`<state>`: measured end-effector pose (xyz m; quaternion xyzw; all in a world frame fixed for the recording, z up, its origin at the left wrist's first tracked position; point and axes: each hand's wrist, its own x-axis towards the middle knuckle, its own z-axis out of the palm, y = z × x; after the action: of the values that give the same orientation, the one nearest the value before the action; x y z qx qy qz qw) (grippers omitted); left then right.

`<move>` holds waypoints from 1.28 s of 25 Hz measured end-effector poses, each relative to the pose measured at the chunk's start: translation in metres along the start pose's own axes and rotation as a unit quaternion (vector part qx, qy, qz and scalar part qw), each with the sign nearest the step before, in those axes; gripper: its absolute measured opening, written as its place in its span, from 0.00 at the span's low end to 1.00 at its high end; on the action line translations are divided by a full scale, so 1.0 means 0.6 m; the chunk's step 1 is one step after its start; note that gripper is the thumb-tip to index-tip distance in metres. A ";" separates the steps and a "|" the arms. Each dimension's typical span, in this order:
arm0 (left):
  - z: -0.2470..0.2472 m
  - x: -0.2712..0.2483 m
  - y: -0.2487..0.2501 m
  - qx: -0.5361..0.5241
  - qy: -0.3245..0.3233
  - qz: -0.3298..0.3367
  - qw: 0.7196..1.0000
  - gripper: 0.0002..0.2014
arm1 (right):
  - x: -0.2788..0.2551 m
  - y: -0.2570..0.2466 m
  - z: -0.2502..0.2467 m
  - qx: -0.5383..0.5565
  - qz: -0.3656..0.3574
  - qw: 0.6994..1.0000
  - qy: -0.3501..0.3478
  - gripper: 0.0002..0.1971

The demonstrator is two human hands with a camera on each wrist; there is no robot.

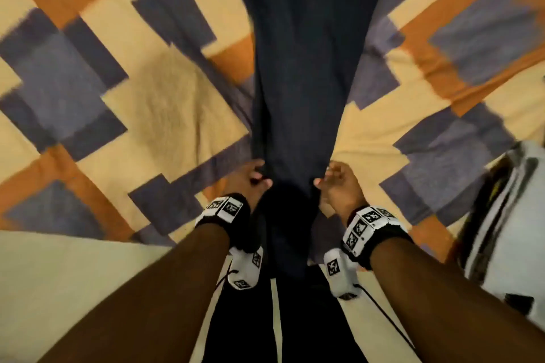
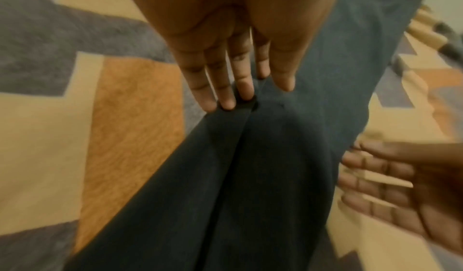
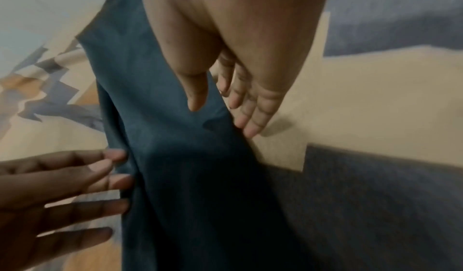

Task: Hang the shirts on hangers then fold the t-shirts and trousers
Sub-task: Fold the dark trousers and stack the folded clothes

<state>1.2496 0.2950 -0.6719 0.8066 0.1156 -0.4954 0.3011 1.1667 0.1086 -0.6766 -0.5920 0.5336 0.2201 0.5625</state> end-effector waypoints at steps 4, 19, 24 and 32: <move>0.022 -0.003 -0.012 0.068 0.065 0.065 0.994 0.26 | -0.003 0.022 0.033 0.065 -0.011 0.996 -0.068 0.12; 0.025 -0.034 -0.061 0.006 0.007 0.049 0.999 0.20 | -0.056 0.079 0.002 0.198 0.072 0.949 -0.234 0.24; 0.049 -0.046 -0.083 -0.146 -0.057 0.036 0.987 0.08 | -0.076 0.072 0.024 0.215 0.057 0.936 -0.272 0.22; 0.024 -0.122 -0.133 -0.175 0.037 0.000 0.984 0.05 | -0.085 0.087 0.031 0.199 0.063 0.939 -0.273 0.24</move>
<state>1.1651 0.3575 -0.6430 0.7596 0.2114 -0.4371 0.4329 1.1101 0.1553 -0.6600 -0.3505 0.4285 0.2973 0.7779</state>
